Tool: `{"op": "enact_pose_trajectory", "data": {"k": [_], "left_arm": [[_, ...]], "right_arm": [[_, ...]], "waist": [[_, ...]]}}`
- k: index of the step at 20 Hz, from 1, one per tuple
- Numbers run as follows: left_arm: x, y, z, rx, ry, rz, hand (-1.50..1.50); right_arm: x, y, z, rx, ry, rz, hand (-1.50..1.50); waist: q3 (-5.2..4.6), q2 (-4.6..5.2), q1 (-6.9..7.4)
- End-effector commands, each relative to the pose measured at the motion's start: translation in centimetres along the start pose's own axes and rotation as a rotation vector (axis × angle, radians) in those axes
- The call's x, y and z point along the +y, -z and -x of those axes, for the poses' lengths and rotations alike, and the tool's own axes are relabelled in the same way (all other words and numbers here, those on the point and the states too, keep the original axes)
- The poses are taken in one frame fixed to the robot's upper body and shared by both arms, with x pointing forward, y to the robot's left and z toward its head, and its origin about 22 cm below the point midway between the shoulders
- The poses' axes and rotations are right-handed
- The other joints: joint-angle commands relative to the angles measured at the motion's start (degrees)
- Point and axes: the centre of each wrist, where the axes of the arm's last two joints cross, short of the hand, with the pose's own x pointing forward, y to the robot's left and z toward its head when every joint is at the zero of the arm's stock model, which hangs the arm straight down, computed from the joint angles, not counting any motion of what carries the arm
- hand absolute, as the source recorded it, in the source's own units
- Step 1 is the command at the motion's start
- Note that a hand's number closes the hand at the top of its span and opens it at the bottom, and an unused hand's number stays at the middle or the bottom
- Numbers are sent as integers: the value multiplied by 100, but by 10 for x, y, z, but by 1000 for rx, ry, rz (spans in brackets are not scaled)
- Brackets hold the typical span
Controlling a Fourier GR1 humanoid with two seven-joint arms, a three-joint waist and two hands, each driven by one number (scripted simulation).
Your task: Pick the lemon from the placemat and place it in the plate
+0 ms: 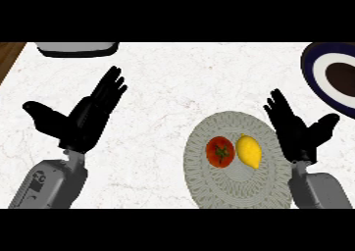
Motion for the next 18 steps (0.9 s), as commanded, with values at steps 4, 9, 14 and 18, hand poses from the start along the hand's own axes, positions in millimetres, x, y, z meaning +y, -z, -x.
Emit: {"op": "enact_pose_trajectory", "data": {"k": [4, 9, 14, 18], "left_arm": [[52, -26, 36, 38, 230, -142, 0], [74, -59, 62, 106, 258, -213, 0], [100, -85, 76, 84, 281, -234, 0], [91, -66, 89, 74, 278, -253, 0]], "right_arm": [[94, 16, -42, -81, -96, -94, 150], [68, 18, -51, -384, -498, 228, -150], [128, -18, 15, -461, -513, 207, -150], [146, -50, 26, -501, -586, 269, -150]], "waist": [[-121, -60, 170], [-151, -144, 188], [-111, -71, 99], [-114, -82, -20]]}}
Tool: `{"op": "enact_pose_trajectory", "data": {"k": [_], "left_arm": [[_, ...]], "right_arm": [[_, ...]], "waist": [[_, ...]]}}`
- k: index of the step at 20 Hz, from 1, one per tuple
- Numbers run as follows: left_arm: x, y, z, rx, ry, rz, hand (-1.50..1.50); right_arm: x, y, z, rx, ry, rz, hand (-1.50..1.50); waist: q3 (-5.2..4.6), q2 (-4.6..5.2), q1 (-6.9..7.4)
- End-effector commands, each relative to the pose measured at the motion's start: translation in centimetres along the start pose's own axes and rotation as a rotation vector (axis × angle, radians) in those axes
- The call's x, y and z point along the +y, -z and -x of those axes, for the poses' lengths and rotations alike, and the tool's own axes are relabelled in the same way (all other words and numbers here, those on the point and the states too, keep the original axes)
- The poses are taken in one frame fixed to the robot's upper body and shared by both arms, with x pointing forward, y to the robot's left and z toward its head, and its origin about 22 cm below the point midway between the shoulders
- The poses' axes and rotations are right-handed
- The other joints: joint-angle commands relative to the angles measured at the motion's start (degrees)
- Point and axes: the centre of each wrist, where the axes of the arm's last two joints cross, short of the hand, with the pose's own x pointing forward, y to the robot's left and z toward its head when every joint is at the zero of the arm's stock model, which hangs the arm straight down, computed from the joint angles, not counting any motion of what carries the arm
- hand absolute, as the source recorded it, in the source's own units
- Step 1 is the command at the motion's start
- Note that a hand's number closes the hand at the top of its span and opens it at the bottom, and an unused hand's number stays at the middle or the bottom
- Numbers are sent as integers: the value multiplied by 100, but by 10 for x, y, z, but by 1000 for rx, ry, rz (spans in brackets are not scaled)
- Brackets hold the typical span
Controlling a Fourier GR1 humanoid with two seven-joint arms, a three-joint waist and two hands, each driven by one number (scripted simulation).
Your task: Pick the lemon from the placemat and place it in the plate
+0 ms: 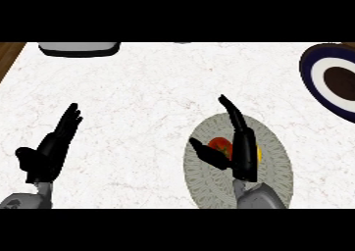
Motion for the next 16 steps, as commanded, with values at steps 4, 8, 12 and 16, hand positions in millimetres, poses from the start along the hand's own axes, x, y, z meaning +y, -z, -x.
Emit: {"op": "enact_pose_trajectory", "data": {"k": [4, 8, 12, 16], "left_arm": [[17, -12, 13, 17, 8, -13, 0], [12, 1, 13, 1, 4, -39, 0], [-5, -7, 12, 1, 8, -26, 0], [20, -12, 5, -3, 10, -10, 0]], "right_arm": [[-48, -43, -19, -29, -150, 122, -150], [-48, -42, -21, 93, -347, 63, -150], [-66, -47, -37, 203, -519, -68, -150], [-65, -43, -50, 347, -660, -183, -150]], "waist": [[4, -27, -113], [-5, -9, -135], [-9, -24, -126], [-3, -12, 2]]}}
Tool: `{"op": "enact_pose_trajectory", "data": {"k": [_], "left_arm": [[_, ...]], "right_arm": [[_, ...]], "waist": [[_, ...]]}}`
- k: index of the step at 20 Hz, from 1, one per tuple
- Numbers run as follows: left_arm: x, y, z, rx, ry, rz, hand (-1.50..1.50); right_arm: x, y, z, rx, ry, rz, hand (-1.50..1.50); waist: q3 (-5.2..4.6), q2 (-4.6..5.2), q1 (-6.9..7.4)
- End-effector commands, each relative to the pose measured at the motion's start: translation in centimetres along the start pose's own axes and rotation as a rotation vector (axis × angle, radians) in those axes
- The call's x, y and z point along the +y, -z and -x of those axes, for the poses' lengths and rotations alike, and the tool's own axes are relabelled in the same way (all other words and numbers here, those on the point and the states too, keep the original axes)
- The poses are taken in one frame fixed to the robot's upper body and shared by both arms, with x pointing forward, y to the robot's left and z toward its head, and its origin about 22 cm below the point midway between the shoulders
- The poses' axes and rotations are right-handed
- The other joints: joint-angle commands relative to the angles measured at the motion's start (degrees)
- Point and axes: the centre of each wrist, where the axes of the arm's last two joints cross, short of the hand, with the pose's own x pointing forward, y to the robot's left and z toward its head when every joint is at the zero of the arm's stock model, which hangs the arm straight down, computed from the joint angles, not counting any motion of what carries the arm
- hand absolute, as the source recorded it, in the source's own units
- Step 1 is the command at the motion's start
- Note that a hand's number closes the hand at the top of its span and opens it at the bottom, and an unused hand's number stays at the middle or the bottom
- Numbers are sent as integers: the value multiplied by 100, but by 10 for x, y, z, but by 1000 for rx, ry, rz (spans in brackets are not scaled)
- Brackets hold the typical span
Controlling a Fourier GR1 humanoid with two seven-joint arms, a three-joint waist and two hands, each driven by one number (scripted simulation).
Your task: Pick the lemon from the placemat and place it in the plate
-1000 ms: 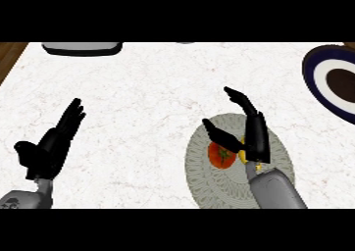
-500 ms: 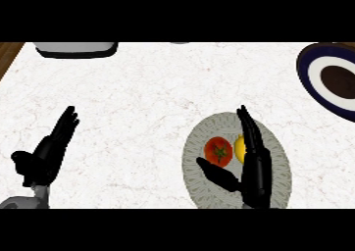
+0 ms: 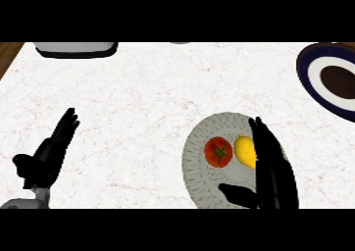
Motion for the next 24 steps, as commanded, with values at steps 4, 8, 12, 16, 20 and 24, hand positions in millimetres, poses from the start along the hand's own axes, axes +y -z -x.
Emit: {"op": "enact_pose_trajectory", "data": {"k": [4, 8, 12, 16, 20, 24], "left_arm": [[-6, 21, -8, -16, -4, -13, 0], [-13, -1, -4, -12, 4, 14, 0], [1, 2, 2, -14, -14, 10, 0], [11, 7, 8, -7, -12, 2, 0], [-24, -1, -6, -9, -8, 7, 0], [-7, 3, -3, -12, 11, 10, 0]], "right_arm": [[-30, -1, -41, 151, -120, -147, -150], [-39, 8, -30, 240, -183, -181, -150], [-32, 12, -27, 277, -206, -196, -150], [-40, 35, -29, 330, -306, -250, -150], [-19, 41, -34, 319, -279, -277, -150], [-9, 48, -20, 340, -280, -280, -150]], "waist": [[14, 31, 38], [19, 27, 75], [20, 29, 68], [17, 35, 75], [22, 28, 97], [21, 31, 86]]}}
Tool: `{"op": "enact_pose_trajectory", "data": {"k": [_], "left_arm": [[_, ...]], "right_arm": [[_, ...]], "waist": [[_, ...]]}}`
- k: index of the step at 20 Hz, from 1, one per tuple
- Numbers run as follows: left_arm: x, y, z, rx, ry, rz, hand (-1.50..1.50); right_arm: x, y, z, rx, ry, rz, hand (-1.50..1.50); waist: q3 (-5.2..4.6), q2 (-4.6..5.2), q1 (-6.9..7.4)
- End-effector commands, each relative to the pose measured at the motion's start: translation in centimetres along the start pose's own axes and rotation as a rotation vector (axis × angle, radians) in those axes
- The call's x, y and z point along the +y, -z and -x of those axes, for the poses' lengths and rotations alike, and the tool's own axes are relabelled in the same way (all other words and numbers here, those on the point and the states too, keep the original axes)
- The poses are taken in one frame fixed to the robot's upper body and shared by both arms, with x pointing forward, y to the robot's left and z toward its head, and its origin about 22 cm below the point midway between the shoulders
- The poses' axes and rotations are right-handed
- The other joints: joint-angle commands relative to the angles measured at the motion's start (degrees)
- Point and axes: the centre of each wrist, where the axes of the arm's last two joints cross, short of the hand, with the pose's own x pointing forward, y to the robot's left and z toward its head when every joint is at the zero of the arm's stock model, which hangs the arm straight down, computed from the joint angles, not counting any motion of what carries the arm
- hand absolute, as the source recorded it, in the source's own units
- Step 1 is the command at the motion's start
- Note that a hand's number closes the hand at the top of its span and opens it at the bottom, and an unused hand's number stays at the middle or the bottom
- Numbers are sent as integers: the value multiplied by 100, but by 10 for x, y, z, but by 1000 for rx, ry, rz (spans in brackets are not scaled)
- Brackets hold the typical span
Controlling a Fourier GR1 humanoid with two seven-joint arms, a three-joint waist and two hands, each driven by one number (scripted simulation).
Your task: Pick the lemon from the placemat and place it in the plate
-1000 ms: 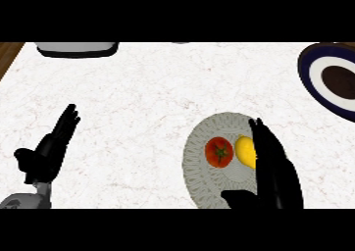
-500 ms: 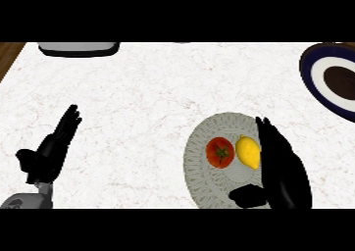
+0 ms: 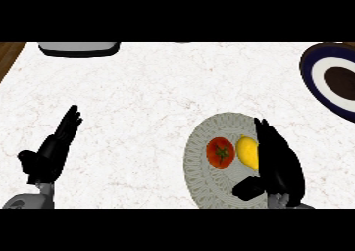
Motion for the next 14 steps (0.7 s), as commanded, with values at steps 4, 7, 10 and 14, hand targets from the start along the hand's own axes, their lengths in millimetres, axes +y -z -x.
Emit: {"op": "enact_pose_trajectory", "data": {"k": [4, 7, 10, 14], "left_arm": [[-1, 7, -13, -10, -1, -6, 0], [5, -11, 4, 6, -7, -8, 0], [-1, 6, -10, 4, -27, -9, 0], [-11, -1, -10, -7, -10, -15, 0]], "right_arm": [[19, 34, -11, 57, -47, -7, -150], [19, 34, 6, 98, -87, -11, -150], [31, 55, 19, 104, -74, -13, -150], [33, 65, 13, 27, -86, -131, 150]], "waist": [[1, 2, 14], [0, -2, 5], [1, 2, 3], [2, 2, 30]]}}
